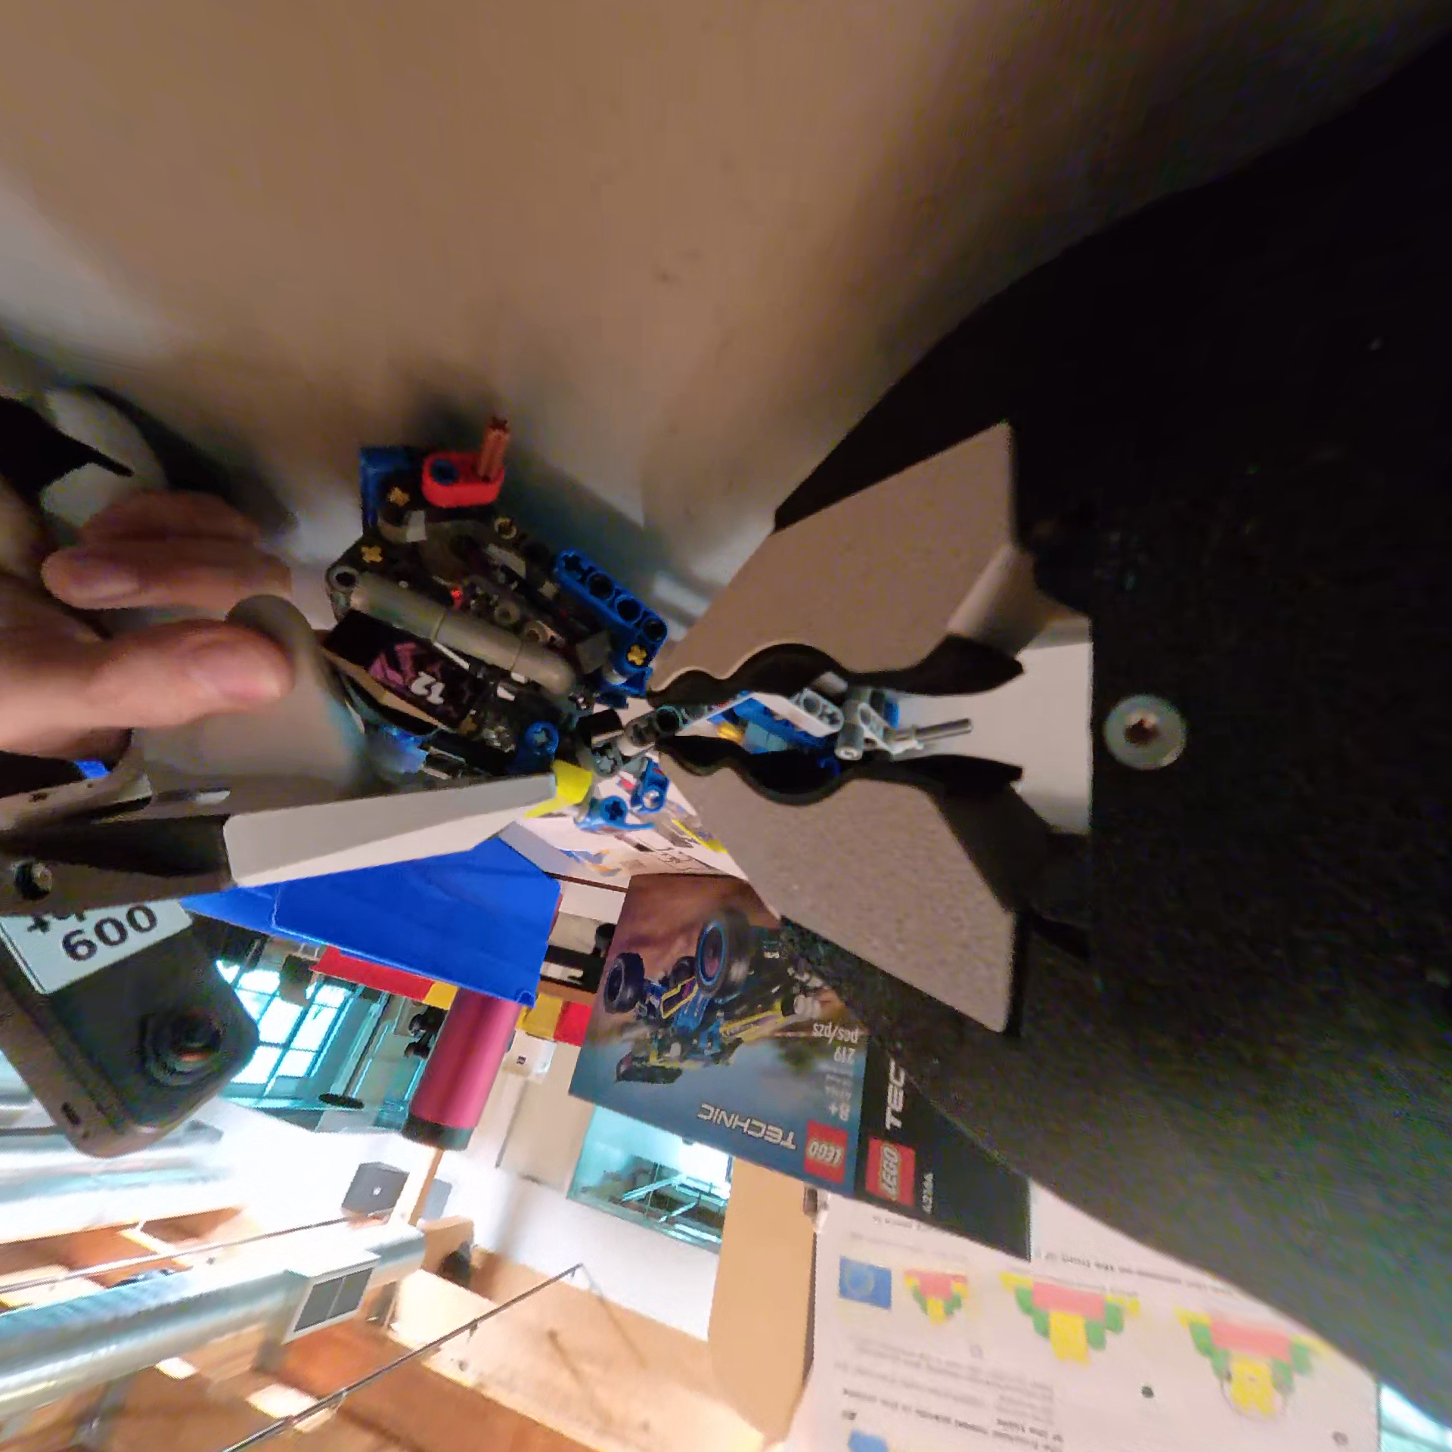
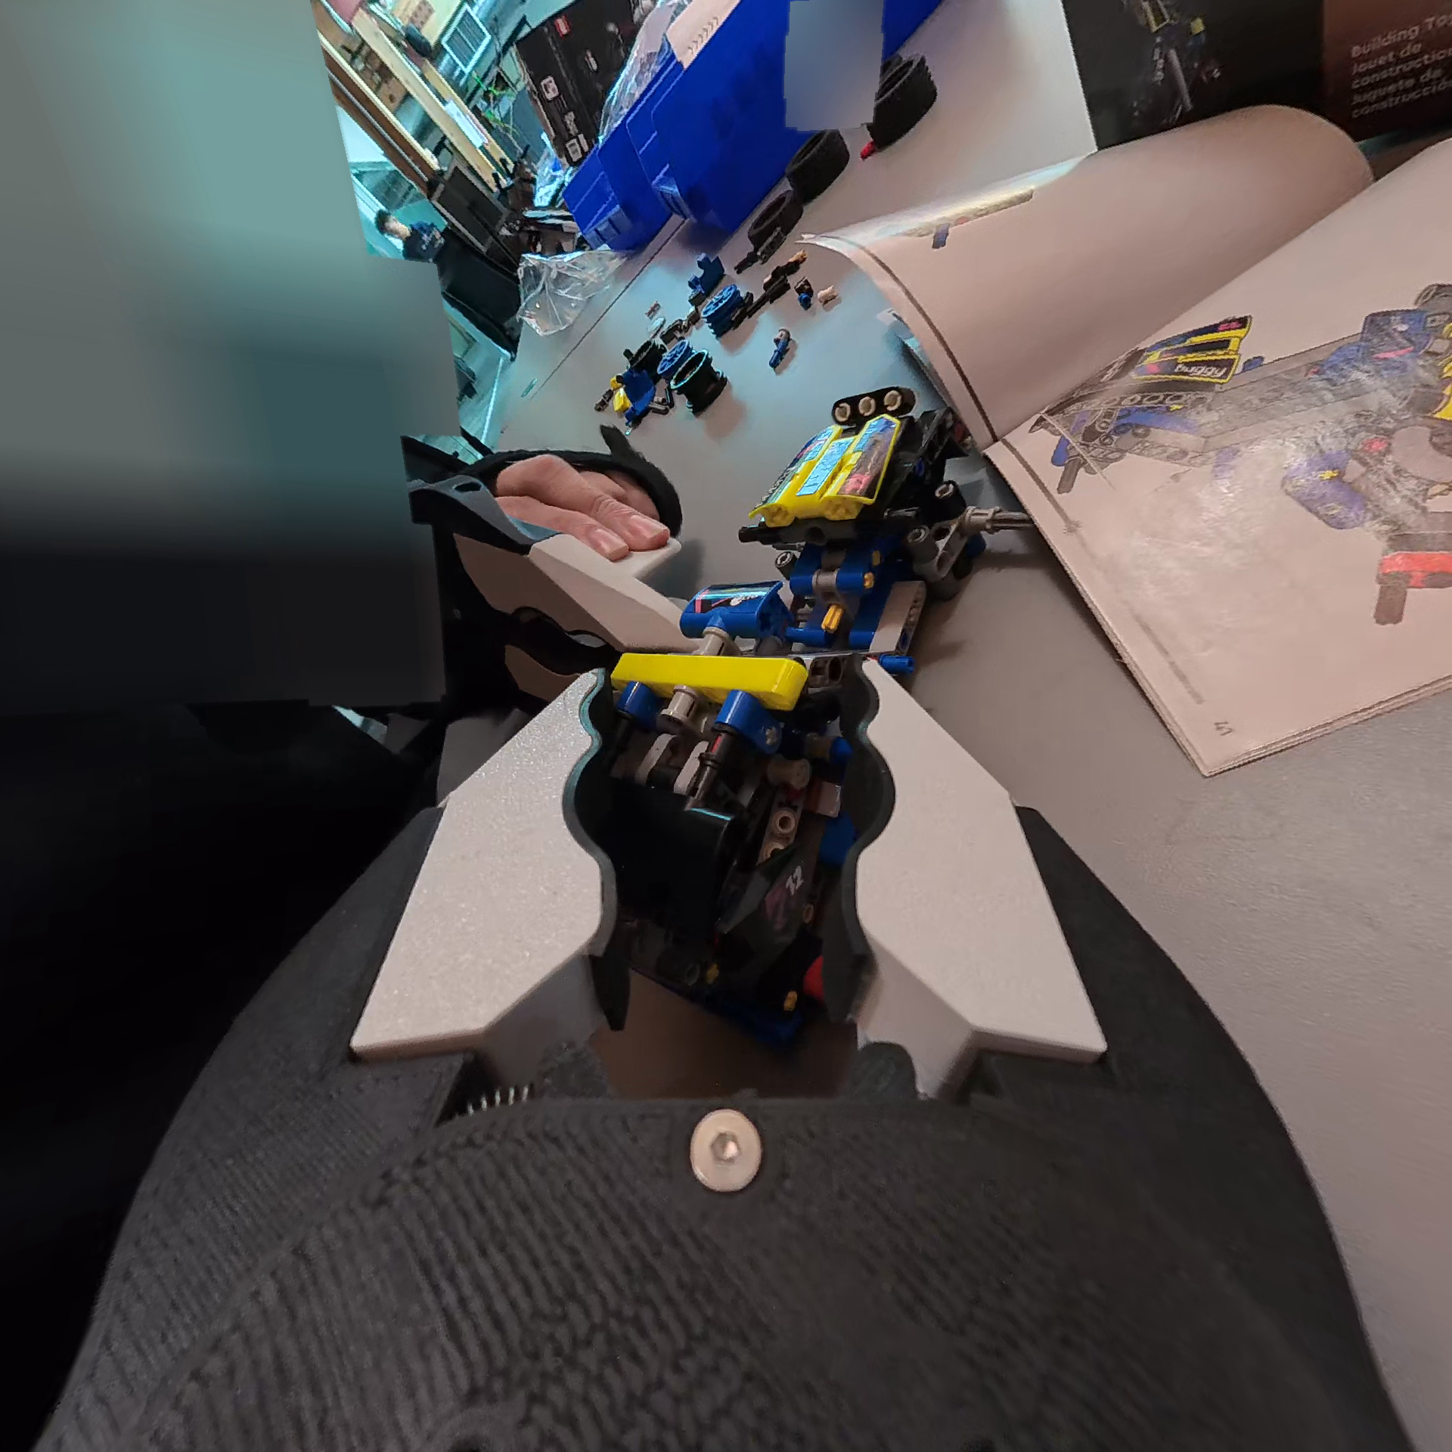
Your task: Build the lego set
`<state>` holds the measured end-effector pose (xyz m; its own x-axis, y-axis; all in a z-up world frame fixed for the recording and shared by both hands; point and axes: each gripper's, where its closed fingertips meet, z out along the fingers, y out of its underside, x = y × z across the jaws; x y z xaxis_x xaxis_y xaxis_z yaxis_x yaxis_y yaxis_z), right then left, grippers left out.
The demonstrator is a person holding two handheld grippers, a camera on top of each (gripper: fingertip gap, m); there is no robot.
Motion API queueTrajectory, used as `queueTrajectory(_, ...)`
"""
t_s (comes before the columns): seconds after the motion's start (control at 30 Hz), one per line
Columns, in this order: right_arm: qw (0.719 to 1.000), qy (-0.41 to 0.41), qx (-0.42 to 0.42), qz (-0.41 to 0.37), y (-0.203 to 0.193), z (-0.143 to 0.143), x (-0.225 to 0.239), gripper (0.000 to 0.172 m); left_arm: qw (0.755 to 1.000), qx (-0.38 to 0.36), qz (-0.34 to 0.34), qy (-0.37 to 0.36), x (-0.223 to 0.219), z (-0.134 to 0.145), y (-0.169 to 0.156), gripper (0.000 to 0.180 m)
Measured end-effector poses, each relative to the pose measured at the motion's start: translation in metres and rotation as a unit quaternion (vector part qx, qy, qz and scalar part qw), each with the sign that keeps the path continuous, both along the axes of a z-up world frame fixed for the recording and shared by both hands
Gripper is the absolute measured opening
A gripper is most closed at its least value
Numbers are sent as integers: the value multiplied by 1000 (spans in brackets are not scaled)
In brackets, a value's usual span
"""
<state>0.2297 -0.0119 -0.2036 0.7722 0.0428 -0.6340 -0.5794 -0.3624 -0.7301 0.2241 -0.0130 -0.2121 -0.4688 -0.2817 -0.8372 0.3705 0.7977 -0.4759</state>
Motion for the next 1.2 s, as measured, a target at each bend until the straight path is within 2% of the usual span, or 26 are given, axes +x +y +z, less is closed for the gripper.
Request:
queueTrajectory(0.27, 1000, 4, 11, 0, -2, 3, 1, 57, 998, -43, -15, 35, 0, 3, -1, 5)
queueTrajectory(0.4, 999, -37, 10, 19, -5, 5, -3, 61, 999, -40, -8, 33, -1, 2, -1, 4)
queueTrajectory(0.5, 993, -106, -44, -21, -11, 4, 13, 77, 999, -35, -6, 28, -1, 3, -1, 5)
queueTrajectory(0.6, 969, -204, -131, -55, -31, 18, 21, 69, 999, -34, -3, 27, 0, 3, 0, 5)
queueTrajectory(0.67, 952, -231, -190, -63, -42, 23, 14, 69, 999, -33, -2, 26, 0, 3, 0, 5)
queueTrajectory(0.8, 947, -223, -217, -86, -29, 25, 1, 57, 999, -33, 0, 25, 0, 3, -1, 5)
queueTrajectory(0.9, 939, -218, -256, -73, -26, 11, -4, 50, 999, -33, 1, 26, 0, 3, -1, 5)
queueTrajectory(1.13, 936, -228, -264, -42, -25, 8, -4, 51, 999, -29, 2, 19, -1, 3, -1, 5)
queueTrajectory(1.17, 940, -233, -247, -23, -26, 12, -6, 54, 999, -30, 1, 18, -1, 4, -2, 5)
queueTrajectory(1.2, 948, -233, -216, -12, -26, 20, -4, 68, 999, -30, 2, 17, -1, 4, -2, 5)
